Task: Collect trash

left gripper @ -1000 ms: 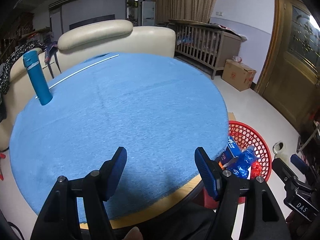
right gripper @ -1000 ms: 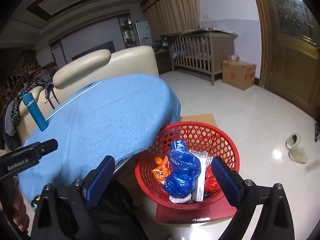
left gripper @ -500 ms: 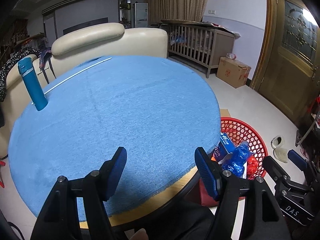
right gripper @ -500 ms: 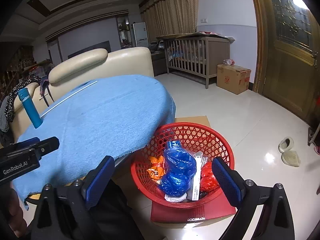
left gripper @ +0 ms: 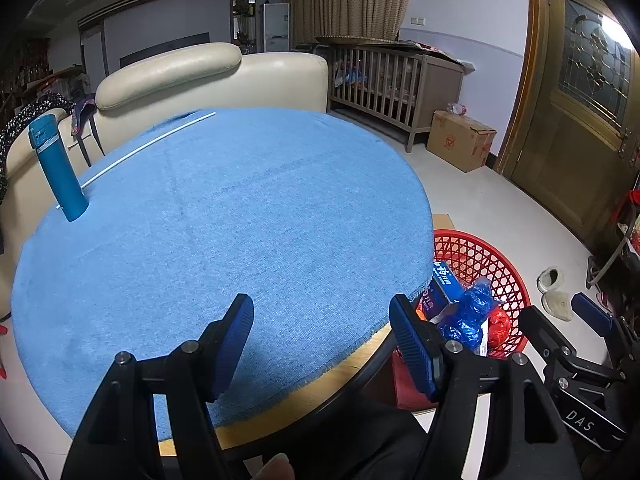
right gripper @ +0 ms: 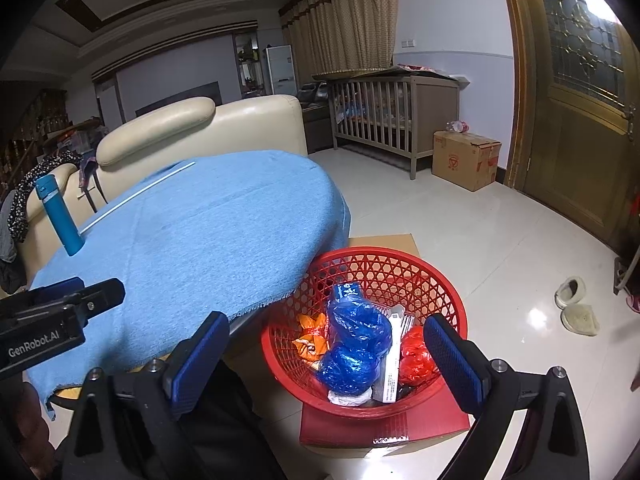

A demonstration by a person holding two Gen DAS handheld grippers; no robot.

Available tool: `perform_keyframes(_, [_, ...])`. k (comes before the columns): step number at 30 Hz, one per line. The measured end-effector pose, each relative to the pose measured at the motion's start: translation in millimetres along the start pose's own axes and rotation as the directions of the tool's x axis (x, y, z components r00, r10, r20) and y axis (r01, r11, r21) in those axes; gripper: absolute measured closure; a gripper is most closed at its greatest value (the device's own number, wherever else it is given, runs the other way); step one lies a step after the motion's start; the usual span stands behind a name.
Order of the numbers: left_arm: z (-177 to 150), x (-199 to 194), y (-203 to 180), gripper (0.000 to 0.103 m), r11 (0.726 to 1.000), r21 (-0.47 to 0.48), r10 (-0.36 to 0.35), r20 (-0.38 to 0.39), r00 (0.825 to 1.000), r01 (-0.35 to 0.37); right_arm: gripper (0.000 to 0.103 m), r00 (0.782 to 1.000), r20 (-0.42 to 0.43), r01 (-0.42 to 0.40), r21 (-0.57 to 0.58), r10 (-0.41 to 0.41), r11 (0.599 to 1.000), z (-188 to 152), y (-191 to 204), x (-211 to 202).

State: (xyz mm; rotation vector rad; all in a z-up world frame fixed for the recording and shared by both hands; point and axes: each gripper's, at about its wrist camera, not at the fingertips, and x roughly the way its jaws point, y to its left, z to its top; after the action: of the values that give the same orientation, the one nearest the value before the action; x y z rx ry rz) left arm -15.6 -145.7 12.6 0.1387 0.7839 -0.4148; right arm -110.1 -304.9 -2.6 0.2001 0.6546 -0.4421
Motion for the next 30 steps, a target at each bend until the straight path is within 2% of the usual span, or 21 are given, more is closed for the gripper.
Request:
perform_keyframes(18, [1.7,0.5,-3.1,0.032,1.000,0.005,-0.016,-0.005,1.000,0.016,0.004,1.000,-0.003,0.005,-0.004,-0.005,1.000,0.9,0.9,0.4])
perform_keyframes(25, [0.2,-2.0,-10.4,0.032,0.999,0.043,-0.025,0.010,1.000,0.025,0.004,1.000,-0.003,0.006,-0.003,-0.006,1.000,0.7,0.7,0.4])
perform_keyframes(30, [-1.0,-2.3,-13.7,0.032,0.997,0.058,-0.057,0.006,0.998,0.056,0.004,1.000,-0.005,0.011,-0.001,-0.011,1.000,0.0,-0.9,0.6])
